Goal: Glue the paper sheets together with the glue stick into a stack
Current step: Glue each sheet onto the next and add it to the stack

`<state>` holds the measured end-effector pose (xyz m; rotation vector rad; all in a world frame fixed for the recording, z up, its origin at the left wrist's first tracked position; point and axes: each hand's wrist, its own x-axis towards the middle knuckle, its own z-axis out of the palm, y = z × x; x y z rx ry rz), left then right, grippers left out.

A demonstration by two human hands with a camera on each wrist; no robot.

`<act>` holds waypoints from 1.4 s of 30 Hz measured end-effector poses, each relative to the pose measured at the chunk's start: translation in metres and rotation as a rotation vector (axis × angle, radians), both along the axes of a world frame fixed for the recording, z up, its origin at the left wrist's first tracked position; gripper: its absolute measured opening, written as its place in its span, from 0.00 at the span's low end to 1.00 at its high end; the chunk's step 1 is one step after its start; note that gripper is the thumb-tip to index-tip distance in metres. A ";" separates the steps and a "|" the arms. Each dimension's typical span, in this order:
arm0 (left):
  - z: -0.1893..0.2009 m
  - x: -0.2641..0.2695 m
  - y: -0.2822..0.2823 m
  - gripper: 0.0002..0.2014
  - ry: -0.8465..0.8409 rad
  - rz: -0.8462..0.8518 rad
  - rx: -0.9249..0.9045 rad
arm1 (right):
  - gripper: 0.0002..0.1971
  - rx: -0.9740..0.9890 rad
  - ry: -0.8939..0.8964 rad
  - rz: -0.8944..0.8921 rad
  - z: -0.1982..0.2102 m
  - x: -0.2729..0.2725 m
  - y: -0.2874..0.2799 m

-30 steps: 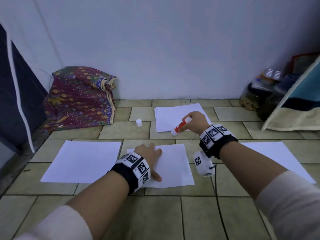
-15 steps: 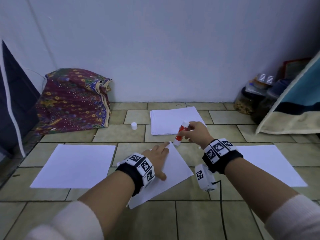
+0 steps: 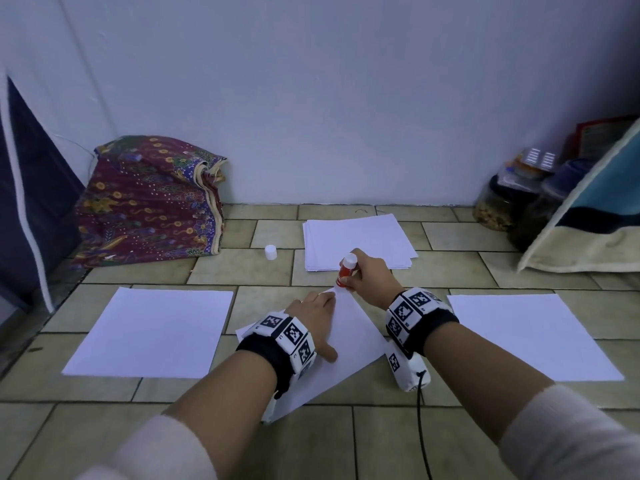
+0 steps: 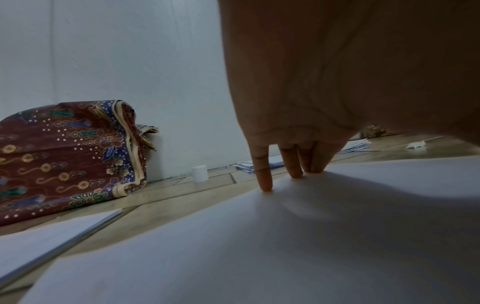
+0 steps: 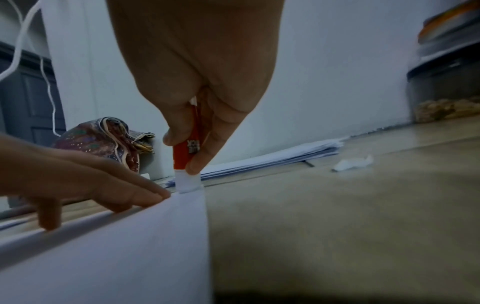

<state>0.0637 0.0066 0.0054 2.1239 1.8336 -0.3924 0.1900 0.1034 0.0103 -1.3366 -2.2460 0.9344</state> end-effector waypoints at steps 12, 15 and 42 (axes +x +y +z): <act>-0.001 -0.002 0.002 0.53 0.008 -0.010 -0.031 | 0.08 0.064 -0.110 0.317 0.002 0.038 -0.013; 0.000 -0.004 0.004 0.52 0.026 -0.040 -0.065 | 0.09 0.037 -0.123 0.349 0.004 0.054 -0.021; 0.008 -0.006 -0.010 0.41 0.087 -0.162 0.005 | 0.06 -0.447 0.566 -0.194 0.010 0.066 -0.012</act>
